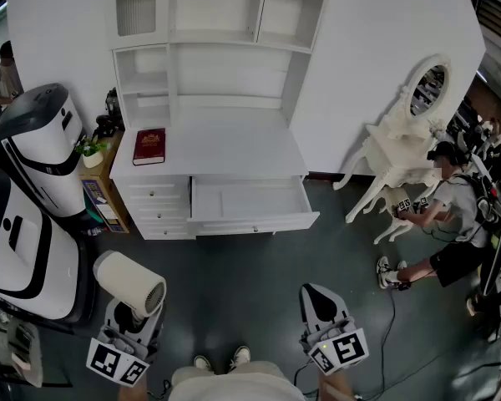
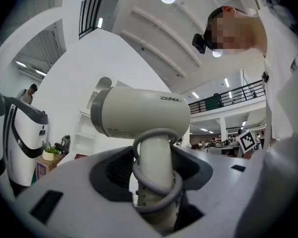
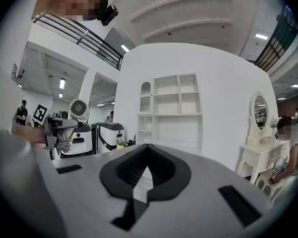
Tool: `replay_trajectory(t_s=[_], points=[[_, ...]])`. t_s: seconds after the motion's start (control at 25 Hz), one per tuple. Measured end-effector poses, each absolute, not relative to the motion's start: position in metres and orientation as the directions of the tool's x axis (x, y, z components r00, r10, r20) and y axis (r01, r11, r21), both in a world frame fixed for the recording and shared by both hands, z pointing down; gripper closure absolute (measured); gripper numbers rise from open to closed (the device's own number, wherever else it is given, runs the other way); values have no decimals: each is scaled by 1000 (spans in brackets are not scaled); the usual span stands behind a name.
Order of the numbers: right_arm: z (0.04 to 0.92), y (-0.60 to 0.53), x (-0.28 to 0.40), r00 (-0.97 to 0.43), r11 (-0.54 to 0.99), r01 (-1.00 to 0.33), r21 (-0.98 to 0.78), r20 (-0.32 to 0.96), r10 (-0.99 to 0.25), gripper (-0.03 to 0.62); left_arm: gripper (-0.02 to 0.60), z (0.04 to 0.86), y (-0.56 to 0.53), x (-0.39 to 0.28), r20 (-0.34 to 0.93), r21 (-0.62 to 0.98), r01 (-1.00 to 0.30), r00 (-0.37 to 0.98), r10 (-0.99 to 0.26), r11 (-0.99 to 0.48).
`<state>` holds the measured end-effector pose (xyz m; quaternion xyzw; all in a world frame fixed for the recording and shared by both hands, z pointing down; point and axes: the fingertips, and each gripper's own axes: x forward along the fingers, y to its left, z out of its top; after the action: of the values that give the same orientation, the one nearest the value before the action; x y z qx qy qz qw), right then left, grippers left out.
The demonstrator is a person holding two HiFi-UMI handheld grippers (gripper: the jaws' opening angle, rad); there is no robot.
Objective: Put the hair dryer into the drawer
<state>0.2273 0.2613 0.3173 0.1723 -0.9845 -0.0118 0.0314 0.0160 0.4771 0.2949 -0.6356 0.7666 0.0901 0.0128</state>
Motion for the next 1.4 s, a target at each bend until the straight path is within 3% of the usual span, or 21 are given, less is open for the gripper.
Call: replay_trajectory(t_s=[0.56,1.4], points=[[315,255,238,-955,954,-298,-22,8,-298,586,351,294,471,29,-138,113,-975,-205,-969,191],[333,188,245,-968,968,-248,-23,42,-247,586,351,294,419,45,-149,112,-959,-275,-950,260]])
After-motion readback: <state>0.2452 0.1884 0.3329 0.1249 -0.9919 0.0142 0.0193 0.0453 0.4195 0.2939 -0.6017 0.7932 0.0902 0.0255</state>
